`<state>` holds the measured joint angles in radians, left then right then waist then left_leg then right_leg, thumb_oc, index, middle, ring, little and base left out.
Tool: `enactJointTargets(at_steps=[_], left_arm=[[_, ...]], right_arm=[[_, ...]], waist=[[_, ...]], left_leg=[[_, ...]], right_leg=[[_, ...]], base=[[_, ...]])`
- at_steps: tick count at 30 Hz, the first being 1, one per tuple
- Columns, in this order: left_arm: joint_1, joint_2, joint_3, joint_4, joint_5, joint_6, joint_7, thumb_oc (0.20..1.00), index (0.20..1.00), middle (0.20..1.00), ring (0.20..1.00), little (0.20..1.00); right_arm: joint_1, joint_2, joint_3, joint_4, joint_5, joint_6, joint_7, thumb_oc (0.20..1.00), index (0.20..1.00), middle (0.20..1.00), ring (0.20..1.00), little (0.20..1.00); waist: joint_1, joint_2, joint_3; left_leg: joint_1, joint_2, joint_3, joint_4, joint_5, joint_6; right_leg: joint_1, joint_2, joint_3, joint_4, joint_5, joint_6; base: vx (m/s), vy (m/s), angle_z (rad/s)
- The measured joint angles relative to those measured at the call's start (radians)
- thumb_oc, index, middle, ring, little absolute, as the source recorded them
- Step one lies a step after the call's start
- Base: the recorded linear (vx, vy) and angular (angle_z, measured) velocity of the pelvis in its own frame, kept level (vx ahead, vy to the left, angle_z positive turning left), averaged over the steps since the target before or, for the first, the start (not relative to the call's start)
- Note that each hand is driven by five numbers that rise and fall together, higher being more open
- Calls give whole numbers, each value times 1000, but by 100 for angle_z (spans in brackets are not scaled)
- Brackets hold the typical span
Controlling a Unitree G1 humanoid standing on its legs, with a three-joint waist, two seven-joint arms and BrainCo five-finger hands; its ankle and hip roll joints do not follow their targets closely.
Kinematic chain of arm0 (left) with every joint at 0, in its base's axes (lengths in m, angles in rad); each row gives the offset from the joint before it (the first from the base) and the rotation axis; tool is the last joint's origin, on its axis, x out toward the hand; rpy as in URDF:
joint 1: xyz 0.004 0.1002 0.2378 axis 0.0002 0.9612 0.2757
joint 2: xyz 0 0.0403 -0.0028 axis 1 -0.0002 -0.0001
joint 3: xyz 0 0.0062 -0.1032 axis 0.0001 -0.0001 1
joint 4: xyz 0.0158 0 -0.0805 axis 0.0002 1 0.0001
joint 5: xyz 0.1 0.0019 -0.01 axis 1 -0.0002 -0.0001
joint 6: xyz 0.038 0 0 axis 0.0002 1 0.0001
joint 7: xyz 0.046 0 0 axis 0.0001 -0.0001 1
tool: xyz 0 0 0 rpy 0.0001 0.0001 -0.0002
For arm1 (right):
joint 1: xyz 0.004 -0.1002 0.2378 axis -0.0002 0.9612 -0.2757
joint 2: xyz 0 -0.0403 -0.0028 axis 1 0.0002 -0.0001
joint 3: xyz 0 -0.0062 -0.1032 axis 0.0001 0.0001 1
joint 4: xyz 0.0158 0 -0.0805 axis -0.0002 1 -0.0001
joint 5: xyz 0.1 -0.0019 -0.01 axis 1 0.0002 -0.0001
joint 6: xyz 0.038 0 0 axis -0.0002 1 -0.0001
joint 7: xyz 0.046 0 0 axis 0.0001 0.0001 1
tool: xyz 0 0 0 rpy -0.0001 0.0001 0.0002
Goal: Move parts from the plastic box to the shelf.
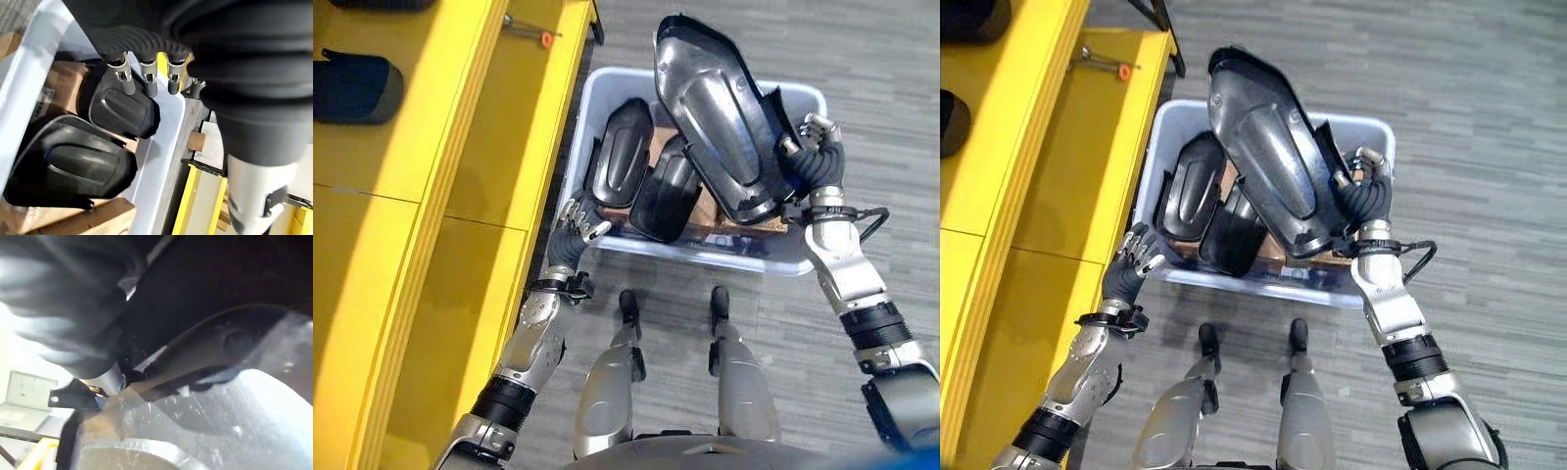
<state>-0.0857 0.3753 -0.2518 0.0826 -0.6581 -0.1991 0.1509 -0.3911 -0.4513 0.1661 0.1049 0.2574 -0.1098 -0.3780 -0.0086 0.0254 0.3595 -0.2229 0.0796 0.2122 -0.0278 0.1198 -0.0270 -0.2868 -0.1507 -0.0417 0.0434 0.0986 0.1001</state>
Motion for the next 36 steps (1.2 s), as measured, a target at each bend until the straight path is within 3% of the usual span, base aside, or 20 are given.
enactJointTargets(at_steps=[6,13,15,19,24,26,27,29,30,32,33,34,35,36], left_arm=[[94,-11,27,-1,2,21,-22,1000,1000,1000,1000,1000],[135,-24,66,-2,22,43,-24,1000,1000,1000,1000,1000],[158,-60,103,-4,23,45,-28,1000,1000,1000,1000,1000],[208,-52,112,-3,23,60,-28,1000,1000,1000,1000,1000],[281,-70,155,0,26,61,-35,1000,1000,1000,1000,1000],[301,-78,150,11,49,64,-35,1000,1000,1000,1000,1000],[290,-82,140,30,53,66,-35,1000,1000,1000,1000,1000],[241,-83,123,63,63,76,-35,1000,1000,1000,1000,1000],[234,-82,122,64,63,79,-35,1000,1000,1000,1000,1000],[230,-84,102,64,65,79,-36,1000,1000,1000,1000,1000],[223,-85,93,63,69,78,-36,1000,1000,1000,1000,1000],[186,-86,73,73,71,82,-36,1000,1000,1000,1000,1000],[163,-105,59,65,71,81,-36,1000,1000,1000,1000,1000],[147,-107,56,82,71,82,-37,1000,1000,1000,1000,1000]], right_arm=[[140,13,2,-86,55,-17,65,200,200,200,200,200],[213,36,4,-100,126,-16,114,200,200,200,200,200],[265,47,10,-139,154,-16,133,200,200,200,200,200],[275,53,40,-157,165,-16,160,200,200,200,200,200],[274,50,77,-157,175,-17,178,200,200,200,200,200],[276,44,71,-157,201,-18,176,200,200,200,200,200],[286,37,61,-157,205,-26,173,200,200,200,200,200],[306,39,28,-157,209,-29,168,200,200,200,200,200],[306,36,25,-158,209,-29,165,200,200,200,200,200],[339,36,2,-161,209,-37,161,200,200,200,200,200],[368,48,-16,-161,212,-39,150,200,200,200,200,200],[416,59,-57,-161,228,-39,129,200,200,200,200,200],[435,28,-90,-166,231,-39,117,200,200,200,200,200],[439,44,-109,-161,230,-45,118,200,200,200,200,200]], waist=[[-6,1,-83],[-8,0,-118],[-9,-4,-125],[-4,-15,-161],[23,-25,-167],[44,-7,-158],[37,2,-155],[23,-23,-143],[29,-30,-138],[11,-21,-135],[9,-19,-135],[-8,-25,-126],[-47,6,-126],[-48,5,-120]], left_leg=[[72,8,2,-44,3,-10],[132,16,1,-59,1,-16],[168,24,-4,-60,-6,-23],[188,47,-7,-57,-13,-33],[177,102,-63,-24,-8,-55],[128,131,-107,-26,-2,-66],[112,143,-101,-31,-9,-44],[93,184,78,-15,-88,-24],[83,194,137,43,-88,-24],[105,236,165,144,-107,-15],[135,254,162,152,-102,-26],[149,310,206,169,-86,-64],[156,341,279,140,-11,-19],[170,327,284,122,-12,-124]], right_leg=[[76,13,-5,-52,2,-2],[142,20,-16,-70,3,-2],[177,27,-25,-59,-16,-9],[192,48,-30,-41,-36,-25],[192,96,-81,29,-82,-61],[189,131,-159,59,-100,-90],[191,129,-193,70,-104,-99],[187,75,-286,87,-147,-121],[178,54,-319,107,-160,-128],[161,16,-375,189,-203,-136],[156,-4,-386,227,-223,-132],[158,-52,-433,274,-240,-114],[163,-76,-478,310,-243,-61],[171,-100,-483,313,-233,-44]], base=[[9,-17,-2],[-1,-45,2],[-11,-122,8],[-50,-153,2],[-140,-197,26],[-183,-183,89],[-39,-73,138],[-61,-49,155],[-96,-10,107],[-27,92,99],[9,128,121],[74,333,132],[102,339,116],[144,366,82]])
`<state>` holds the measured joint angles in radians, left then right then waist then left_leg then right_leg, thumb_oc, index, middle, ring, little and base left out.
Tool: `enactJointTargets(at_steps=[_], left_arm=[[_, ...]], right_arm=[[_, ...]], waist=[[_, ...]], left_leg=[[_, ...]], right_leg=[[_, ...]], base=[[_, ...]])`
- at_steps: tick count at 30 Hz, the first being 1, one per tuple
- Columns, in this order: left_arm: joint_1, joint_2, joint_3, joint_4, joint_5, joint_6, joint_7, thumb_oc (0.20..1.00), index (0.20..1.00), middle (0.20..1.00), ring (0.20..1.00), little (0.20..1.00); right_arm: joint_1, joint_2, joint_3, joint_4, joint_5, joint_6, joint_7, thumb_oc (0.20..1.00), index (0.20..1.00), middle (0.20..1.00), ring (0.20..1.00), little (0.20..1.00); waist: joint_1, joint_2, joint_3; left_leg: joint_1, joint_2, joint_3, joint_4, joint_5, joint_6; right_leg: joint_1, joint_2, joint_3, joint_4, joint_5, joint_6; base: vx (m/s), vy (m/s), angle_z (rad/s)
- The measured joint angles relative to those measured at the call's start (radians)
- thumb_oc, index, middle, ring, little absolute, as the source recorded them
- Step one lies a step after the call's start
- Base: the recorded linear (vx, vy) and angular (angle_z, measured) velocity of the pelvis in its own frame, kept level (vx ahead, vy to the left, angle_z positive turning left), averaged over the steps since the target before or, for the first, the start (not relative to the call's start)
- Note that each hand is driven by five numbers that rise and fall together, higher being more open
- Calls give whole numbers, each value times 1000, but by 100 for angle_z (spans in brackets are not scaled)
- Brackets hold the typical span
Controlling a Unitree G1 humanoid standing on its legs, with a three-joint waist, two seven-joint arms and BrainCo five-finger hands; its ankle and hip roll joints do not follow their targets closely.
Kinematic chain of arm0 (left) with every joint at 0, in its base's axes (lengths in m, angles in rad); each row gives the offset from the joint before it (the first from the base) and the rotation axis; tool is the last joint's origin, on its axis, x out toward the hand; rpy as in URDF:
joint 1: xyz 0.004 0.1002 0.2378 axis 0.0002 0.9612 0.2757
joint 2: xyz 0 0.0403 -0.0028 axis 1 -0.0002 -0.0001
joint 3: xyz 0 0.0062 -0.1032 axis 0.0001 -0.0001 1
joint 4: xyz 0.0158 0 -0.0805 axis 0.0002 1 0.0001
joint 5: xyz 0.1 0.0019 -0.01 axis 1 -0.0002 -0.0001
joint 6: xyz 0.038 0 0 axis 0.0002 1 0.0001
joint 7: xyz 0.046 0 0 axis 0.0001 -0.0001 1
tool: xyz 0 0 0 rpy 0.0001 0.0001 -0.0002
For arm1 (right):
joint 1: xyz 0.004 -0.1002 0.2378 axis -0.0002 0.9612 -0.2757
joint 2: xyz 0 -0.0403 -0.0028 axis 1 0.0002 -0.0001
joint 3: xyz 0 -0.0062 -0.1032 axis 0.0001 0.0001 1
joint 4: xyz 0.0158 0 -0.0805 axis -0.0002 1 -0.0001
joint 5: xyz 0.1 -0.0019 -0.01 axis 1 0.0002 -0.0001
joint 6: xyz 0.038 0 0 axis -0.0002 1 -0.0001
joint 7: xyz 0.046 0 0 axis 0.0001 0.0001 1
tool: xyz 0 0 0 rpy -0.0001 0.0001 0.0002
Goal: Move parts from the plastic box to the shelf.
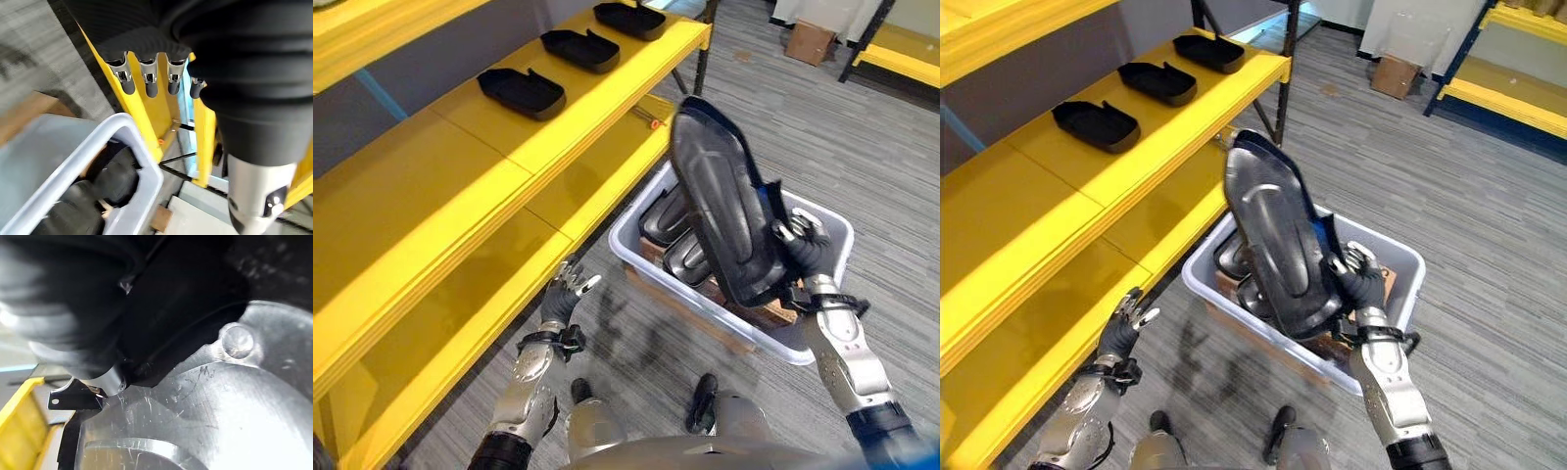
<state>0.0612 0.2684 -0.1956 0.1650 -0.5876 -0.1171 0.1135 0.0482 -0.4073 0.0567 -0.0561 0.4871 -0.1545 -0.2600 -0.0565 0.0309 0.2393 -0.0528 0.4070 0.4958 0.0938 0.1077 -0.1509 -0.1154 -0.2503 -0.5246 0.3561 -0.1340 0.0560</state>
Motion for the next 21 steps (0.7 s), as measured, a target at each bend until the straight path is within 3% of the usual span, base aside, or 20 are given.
enactJointTargets(at_steps=[2,6,11,14,18,21], left_arm=[[-8,24,0,7,-1,2,1,1000,1000,1000,1000,1000],[0,80,51,3,0,-2,2,1000,1000,1000,1000,1000],[19,90,96,2,0,-5,4,1000,1000,1000,1000,1000],[31,89,96,2,0,-5,4,1000,1000,1000,1000,1000],[31,89,99,2,-1,-5,18,1000,1000,1000,1000,1000],[29,90,112,2,-1,-7,27,1000,1000,1000,1000,1000]], right_arm=[[9,46,-2,-1,3,0,-17,200,200,200,200,200],[9,56,44,-1,3,0,-7,200,200,200,200,200],[-9,55,51,-1,2,0,12,200,200,200,200,200],[-13,55,54,0,2,0,12,200,200,200,200,200],[-52,56,95,7,1,1,13,200,200,200,200,200],[-74,76,114,8,1,6,20,200,200,200,200,200]], waist=[[-4,-27,-5],[45,-39,-10],[85,-66,-28],[101,-119,-61],[121,-152,-67],[156,-184,-66]], left_leg=[[-2,-68,-7,-10,-12,6],[-5,-116,-10,51,-68,31],[-43,-128,-30,53,-70,35],[-84,-125,-60,79,-79,38],[-146,-115,-83,152,-122,46],[-214,-143,-119,232,-174,72]], right_leg=[[8,-51,3,-21,24,28],[87,-80,-11,-142,107,74],[97,-72,-39,-204,142,80],[98,-69,-68,-212,142,80],[95,-72,-82,-220,139,82],[97,-105,-118,-230,154,104]], base=[[113,170,24],[68,159,13],[55,131,15],[84,131,25],[93,118,17],[147,225,36]])
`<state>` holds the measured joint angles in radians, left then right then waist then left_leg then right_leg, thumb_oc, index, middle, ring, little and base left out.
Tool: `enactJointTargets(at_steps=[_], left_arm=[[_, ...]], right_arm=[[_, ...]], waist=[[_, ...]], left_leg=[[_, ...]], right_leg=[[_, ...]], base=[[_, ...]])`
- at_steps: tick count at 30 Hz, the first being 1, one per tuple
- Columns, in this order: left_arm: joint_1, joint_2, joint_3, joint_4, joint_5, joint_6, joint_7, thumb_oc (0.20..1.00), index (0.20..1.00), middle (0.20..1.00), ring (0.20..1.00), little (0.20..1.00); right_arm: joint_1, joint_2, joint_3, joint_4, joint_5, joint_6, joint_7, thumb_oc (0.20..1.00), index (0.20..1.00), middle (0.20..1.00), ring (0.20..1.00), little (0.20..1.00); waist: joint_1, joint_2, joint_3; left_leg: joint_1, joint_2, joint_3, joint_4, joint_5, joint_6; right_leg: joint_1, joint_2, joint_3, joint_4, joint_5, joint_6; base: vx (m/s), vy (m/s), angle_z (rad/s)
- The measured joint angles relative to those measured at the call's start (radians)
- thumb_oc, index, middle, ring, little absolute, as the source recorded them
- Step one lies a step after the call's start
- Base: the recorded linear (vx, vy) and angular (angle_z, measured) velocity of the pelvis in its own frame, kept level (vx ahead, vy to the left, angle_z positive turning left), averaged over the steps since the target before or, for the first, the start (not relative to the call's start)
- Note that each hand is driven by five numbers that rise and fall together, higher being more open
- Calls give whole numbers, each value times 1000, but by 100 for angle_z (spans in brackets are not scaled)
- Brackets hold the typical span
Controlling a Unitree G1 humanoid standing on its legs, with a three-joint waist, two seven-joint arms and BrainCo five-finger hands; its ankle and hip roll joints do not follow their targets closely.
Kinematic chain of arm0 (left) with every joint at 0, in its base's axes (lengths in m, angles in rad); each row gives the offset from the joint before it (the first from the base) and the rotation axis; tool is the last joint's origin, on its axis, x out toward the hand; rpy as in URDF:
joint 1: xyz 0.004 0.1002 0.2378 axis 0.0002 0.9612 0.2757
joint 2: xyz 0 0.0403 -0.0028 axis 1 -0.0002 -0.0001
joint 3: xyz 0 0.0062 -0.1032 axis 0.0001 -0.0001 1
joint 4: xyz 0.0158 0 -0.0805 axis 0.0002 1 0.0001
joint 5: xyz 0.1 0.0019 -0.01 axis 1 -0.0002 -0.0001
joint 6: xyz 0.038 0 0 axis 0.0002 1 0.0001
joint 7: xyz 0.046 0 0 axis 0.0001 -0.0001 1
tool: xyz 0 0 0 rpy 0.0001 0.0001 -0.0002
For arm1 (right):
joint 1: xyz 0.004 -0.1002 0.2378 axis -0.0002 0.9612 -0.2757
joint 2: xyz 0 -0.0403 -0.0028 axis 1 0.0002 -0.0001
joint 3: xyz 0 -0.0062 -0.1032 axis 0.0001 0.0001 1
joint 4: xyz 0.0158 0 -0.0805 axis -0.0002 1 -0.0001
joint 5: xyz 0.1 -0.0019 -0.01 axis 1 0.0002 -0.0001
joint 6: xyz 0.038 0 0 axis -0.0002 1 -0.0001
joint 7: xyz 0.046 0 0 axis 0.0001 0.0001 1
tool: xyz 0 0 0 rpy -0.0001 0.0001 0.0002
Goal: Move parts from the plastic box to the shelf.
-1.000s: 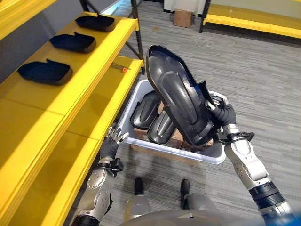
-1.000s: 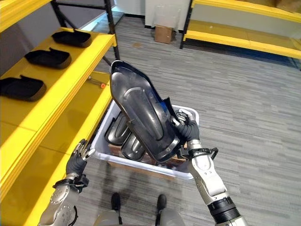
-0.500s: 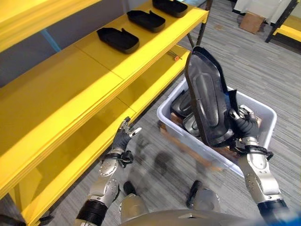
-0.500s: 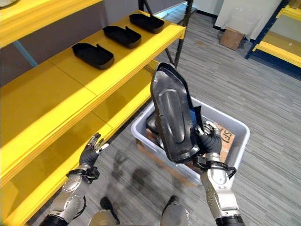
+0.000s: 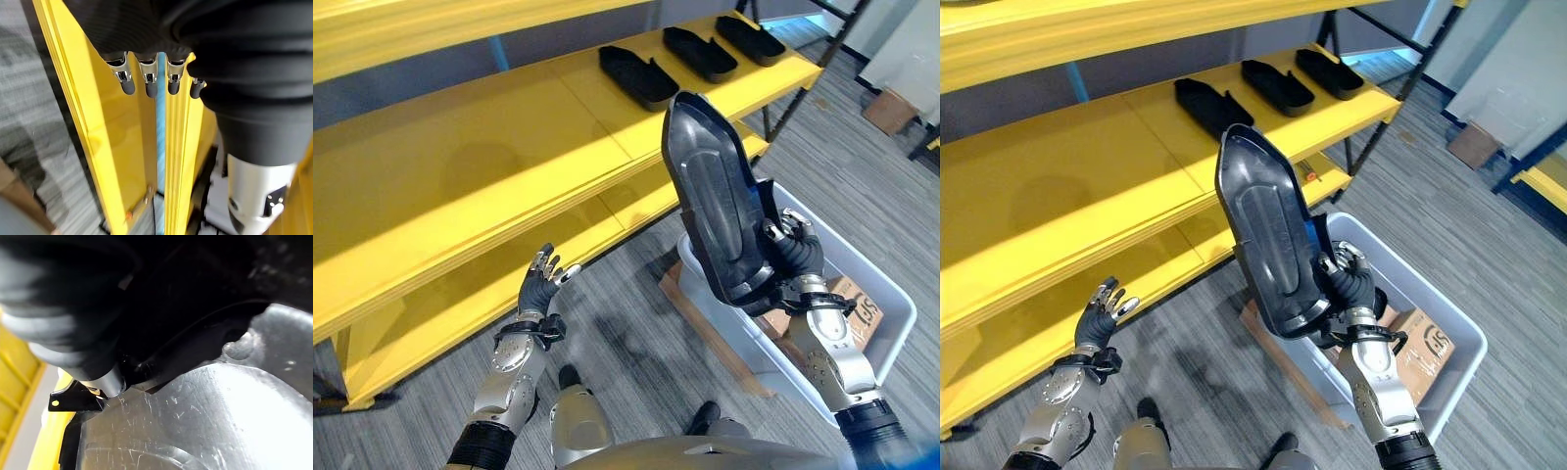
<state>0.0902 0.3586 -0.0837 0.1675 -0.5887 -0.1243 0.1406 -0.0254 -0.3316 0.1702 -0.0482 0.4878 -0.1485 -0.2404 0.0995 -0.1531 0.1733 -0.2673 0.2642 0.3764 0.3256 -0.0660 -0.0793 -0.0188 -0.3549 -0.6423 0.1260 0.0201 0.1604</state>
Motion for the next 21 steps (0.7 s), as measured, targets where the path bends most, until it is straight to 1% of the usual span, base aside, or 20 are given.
enactJointTargets(at_steps=[1,2,3,5,6,7,8,9,10,11,12,13,14,15,16,17,18,19,20,21], left_arm=[[1,1,8,0,0,0,5,1000,1000,1000,1000,1000],[2,5,9,1,0,-1,16,1000,1000,1000,1000,1000],[-2,5,8,6,1,0,20,1000,1000,1000,1000,1000],[-26,7,5,16,2,1,19,1000,1000,1000,1000,1000],[-53,26,3,19,22,-7,19,1000,1000,1000,1000,1000],[-100,86,-10,23,34,-13,23,1000,1000,1000,1000,1000],[-108,89,-19,24,36,-17,25,1000,1000,1000,1000,1000],[-139,71,-38,39,50,-24,35,1000,1000,1000,1000,1000],[-212,59,-57,65,62,-38,34,1000,1000,1000,1000,1000],[-249,46,-66,76,63,-37,32,1000,1000,1000,1000,1000],[-257,34,-66,71,64,-39,32,1000,1000,1000,1000,1000],[-259,11,-64,75,66,-40,34,1000,1000,1000,1000,1000],[-256,-17,-72,74,65,-41,38,1000,1000,1000,1000,1000],[-246,-33,-85,52,65,-43,39,1000,1000,1000,1000,1000],[-212,-35,-84,26,65,-46,34,1000,1000,1000,1000,1000],[-181,-35,-81,16,61,-45,33,1000,1000,1000,1000,1000],[-134,-36,-66,-7,51,-45,31,1000,1000,1000,1000,1000],[-92,-37,-53,-19,45,-45,31,1000,1000,1000,1000,1000],[-68,-38,-45,-19,39,-45,31,1000,1000,1000,1000,1000],[-38,-30,-40,-19,30,-45,31,1000,1000,1000,1000,1000]], right_arm=[[-2,20,0,0,0,2,-1,200,200,200,200,200],[-7,36,1,0,0,3,1,200,200,200,200,200],[-18,44,5,1,1,3,1,200,200,200,200,200],[-14,43,6,2,1,5,0,200,200,200,200,200],[-19,46,12,-10,1,2,-1,200,200,200,200,200],[-13,47,68,-13,0,2,12,200,200,200,200,200],[-16,45,88,-10,0,4,23,200,200,200,200,200],[-28,43,91,-16,10,-5,30,200,200,200,200,200],[-52,33,88,-21,21,-11,28,200,200,200,200,200],[-55,31,81,-12,21,-8,22,200,200,200,200,200],[-47,30,78,-3,21,1,18,200,200,200,200,200],[-33,27,73,9,21,4,10,200,200,200,200,200],[-11,26,63,5,24,4,5,200,200,200,200,200],[26,16,48,-24,34,1,4,200,200,200,200,200],[29,10,41,-17,40,0,14,200,200,200,200,200],[28,8,33,-16,40,2,23,200,200,200,200,200],[14,2,21,-13,41,2,33,200,200,200,200,200],[2,3,10,-12,41,2,40,200,200,200,200,200],[-2,3,-1,-12,41,2,42,200,200,200,200,200],[-21,3,-16,-12,42,-2,40,200,200,200,200,200]], waist=[[4,-12,3],[5,-19,3],[4,-18,6],[-8,-14,10],[-45,0,15],[-70,15,27],[-74,32,39],[-87,93,67],[-123,127,110],[-149,127,128],[-160,118,132],[-165,109,129],[-162,108,128],[-167,116,124],[-157,99,121],[-139,87,111],[-124,84,104],[-109,83,96],[-101,84,92],[-100,80,85]], left_leg=[[-11,-15,-1,20,-13,11],[-24,-31,-2,39,-30,20],[-34,-48,-5,49,-50,37],[-27,-99,-12,60,-82,76],[-25,-155,-61,57,-101,126],[25,-209,-87,-113,-12,167],[86,-240,-86,-203,17,195],[110,-243,-109,-262,26,209],[111,-266,-131,-303,69,176],[116,-305,-144,-315,79,180],[125,-335,-151,-312,76,176],[139,-360,-188,-293,60,150],[148,-368,-231,-270,33,119],[153,-368,-221,-253,14,117],[187,-370,-214,-272,8,128],[201,-371,-221,-270,9,130],[223,-359,-228,-274,9,130],[238,-345,-226,-274,9,129],[246,-334,-219,-273,7,126],[255,-326,-214,-262,4,121]], right_leg=[[1,-17,-4,-1,18,11],[2,-35,-2,-3,32,11],[-2,-58,4,14,64,9],[-19,-131,57,112,133,-6],[-117,-197,199,293,226,-2],[-301,-62,434,454,69,-2],[-370,10,459,479,15,-22],[-453,159,574,358,-21,-58],[-495,201,615,106,-7,-43],[-519,174,610,-46,13,-40],[-534,149,600,-79,39,-50],[-522,137,605,-92,62,-43],[-487,134,585,-89,72,-49],[-433,136,531,-76,110,-68],[-385,150,515,-49,138,-75],[-338,163,514,-19,141,-77],[-274,173,470,-2,128,-96],[-234,183,432,-13,121,-115],[-212,192,415,-34,114,-125],[-183,207,418,-69,124,-151]], base=[[165,263,27],[183,266,29],[214,295,31],[182,322,66],[112,287,121],[147,187,100],[70,-16,46],[132,-142,42],[180,-339,86],[305,-479,122],[238,-410,119],[169,-338,109],[148,-236,147],[225,-349,150],[275,-395,140],[229,-351,102],[187,-308,65],[79,-151,38],[71,-170,13],[71,-151,7]])
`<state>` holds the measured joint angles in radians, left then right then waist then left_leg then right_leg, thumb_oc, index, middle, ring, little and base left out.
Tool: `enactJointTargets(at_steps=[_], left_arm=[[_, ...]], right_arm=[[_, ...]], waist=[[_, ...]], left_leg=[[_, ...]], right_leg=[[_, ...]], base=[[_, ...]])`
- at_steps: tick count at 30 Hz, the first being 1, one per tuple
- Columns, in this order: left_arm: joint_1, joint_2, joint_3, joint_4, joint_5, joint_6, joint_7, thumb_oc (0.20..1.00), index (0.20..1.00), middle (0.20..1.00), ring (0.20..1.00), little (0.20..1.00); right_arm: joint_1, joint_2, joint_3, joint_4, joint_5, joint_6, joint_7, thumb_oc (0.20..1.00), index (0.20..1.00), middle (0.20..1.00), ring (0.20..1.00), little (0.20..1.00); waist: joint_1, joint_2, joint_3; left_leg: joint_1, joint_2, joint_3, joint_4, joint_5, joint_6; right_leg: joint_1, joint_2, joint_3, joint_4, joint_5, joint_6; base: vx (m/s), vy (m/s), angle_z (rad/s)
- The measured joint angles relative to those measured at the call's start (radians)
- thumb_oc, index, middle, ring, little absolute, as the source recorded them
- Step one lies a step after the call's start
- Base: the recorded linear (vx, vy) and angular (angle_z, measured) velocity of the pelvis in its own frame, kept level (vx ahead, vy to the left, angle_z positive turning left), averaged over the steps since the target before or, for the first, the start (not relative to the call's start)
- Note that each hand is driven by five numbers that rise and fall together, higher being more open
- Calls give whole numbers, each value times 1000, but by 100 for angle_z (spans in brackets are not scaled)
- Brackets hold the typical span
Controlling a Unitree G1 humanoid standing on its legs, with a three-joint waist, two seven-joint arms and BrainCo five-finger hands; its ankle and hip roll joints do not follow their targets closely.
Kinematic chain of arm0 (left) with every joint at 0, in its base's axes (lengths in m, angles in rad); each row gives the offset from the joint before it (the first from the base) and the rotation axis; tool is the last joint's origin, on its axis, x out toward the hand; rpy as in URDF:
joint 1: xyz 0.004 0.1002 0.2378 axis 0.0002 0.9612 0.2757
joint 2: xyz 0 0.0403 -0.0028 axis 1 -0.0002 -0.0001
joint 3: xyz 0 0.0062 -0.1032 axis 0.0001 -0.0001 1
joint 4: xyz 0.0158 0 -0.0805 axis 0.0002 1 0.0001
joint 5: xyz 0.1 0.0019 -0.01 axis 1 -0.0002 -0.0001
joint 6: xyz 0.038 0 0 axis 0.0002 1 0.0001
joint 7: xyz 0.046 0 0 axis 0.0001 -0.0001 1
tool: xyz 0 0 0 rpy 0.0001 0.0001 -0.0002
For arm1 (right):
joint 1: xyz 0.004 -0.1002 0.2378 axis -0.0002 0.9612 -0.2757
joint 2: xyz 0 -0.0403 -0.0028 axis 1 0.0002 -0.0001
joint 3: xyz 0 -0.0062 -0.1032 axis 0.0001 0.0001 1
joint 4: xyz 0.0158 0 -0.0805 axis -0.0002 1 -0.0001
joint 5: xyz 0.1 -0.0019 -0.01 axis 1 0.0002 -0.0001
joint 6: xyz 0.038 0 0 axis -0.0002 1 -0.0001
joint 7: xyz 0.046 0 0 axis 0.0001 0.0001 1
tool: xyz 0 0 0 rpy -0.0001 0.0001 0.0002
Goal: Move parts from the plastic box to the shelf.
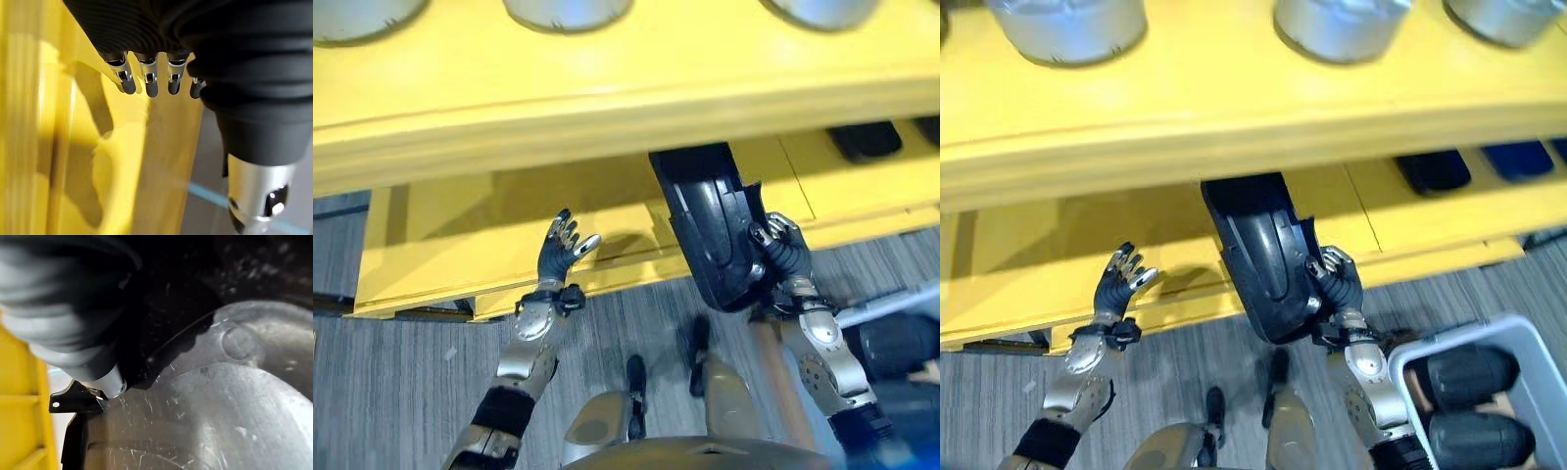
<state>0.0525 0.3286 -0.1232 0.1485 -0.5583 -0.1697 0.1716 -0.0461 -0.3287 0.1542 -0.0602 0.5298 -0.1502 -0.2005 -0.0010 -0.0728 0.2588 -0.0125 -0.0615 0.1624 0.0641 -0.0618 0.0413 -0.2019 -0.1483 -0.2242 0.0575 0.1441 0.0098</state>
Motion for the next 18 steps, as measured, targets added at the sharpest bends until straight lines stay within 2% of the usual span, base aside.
enactJointTargets(at_steps=[1,2,3,4,5,6,7,9,10,11,13,15,16,18], left_arm=[[7,1,6,0,-1,1,-1,1000,1000,1000,1000,1000],[19,7,4,0,-1,7,-5,1000,1000,1000,1000,1000],[20,9,2,-8,-1,8,-16,1000,1000,1000,1000,1000],[22,9,0,-12,-1,8,-22,1000,1000,1000,1000,1000],[25,8,-2,-23,-1,9,-22,1000,1000,1000,1000,1000],[24,5,-3,-25,-1,9,-23,1000,1000,1000,1000,1000],[21,-10,-4,-18,-1,13,-24,1000,1000,1000,1000,1000],[20,-11,-14,-18,-1,14,-43,1000,1000,1000,1000,1000],[17,-11,-14,-18,-1,14,-44,1000,1000,1000,1000,1000],[16,-6,-14,-21,-2,15,-47,1000,1000,1000,1000,1000],[29,-4,-16,-21,-2,15,-56,1000,1000,1000,1000,1000],[51,-4,-16,-23,-5,16,-57,1000,1000,1000,1000,1000],[68,-6,-32,-23,-11,28,-59,1000,1000,1000,1000,1000],[73,-7,-35,-23,-12,30,-62,1000,1000,1000,1000,1000]], right_arm=[[-14,2,-15,3,3,-1,-3,200,200,200,200,200],[-32,6,-22,18,6,0,-4,200,200,200,200,200],[-32,7,-29,21,8,1,-5,200,200,200,200,200],[-26,3,-37,21,11,0,-6,200,200,200,200,200],[-30,-15,-39,20,15,0,-5,200,200,200,200,200],[-39,-27,-38,19,17,0,-4,200,200,200,200,200],[-38,-36,-38,20,17,0,-3,200,200,200,200,200],[2,-36,-29,20,18,1,-4,200,200,200,200,200],[8,-36,-25,20,18,2,-4,200,200,200,200,200],[21,-34,2,29,18,4,-1,200,200,200,200,200],[21,-34,30,39,18,4,7,200,200,200,200,200],[-11,-35,66,55,17,10,7,200,200,200,200,200],[-55,-37,96,80,17,15,9,200,200,200,200,200],[-90,-37,101,100,17,16,9,200,200,200,200,200]], waist=[[5,-8,-1],[10,-30,-3],[12,-36,-8],[8,-34,-23],[3,-13,-37],[0,0,-43],[-10,23,-46],[-45,18,-53],[-47,16,-55],[-49,17,-86],[-35,25,-121],[-13,41,-130],[-2,60,-149],[14,72,-157]], left_leg=[[-18,5,17,60,-8,-24],[-77,14,23,175,-40,-47],[-90,44,22,177,-68,-51],[-89,102,21,99,-71,-61],[-64,213,21,-56,26,-70],[-54,259,19,-80,91,-82],[-41,281,20,-89,121,-142],[-13,254,24,-127,129,-149],[-5,249,25,-135,130,-146],[0,231,26,-153,132,-137],[1,223,25,-156,133,-134],[19,220,22,-156,134,-129],[32,218,18,-156,129,-124],[32,218,9,-156,129,-124]], right_leg=[[38,1,10,-30,2,-6],[57,-12,19,-48,3,-12],[75,-8,24,-58,2,-14],[79,8,24,-58,-11,-20],[88,52,25,-55,-36,-3],[95,66,33,-56,-75,10],[95,78,49,-53,-76,15],[110,48,51,-61,-83,42],[113,42,51,-61,-83,44],[114,26,50,-68,-85,52],[126,19,46,-83,-77,64],[157,17,35,-106,-73,69],[183,17,24,-123,-71,71],[191,18,15,-127,-71,71]], base=[[95,-200,6],[79,-132,-5],[73,-107,-4],[70,-79,-26],[61,-62,-44],[58,-47,-68],[53,-43,-45],[61,-42,-6],[50,-25,10],[45,-21,8],[42,-19,14],[46,-13,12],[39,-7,12],[31,-4,17]])
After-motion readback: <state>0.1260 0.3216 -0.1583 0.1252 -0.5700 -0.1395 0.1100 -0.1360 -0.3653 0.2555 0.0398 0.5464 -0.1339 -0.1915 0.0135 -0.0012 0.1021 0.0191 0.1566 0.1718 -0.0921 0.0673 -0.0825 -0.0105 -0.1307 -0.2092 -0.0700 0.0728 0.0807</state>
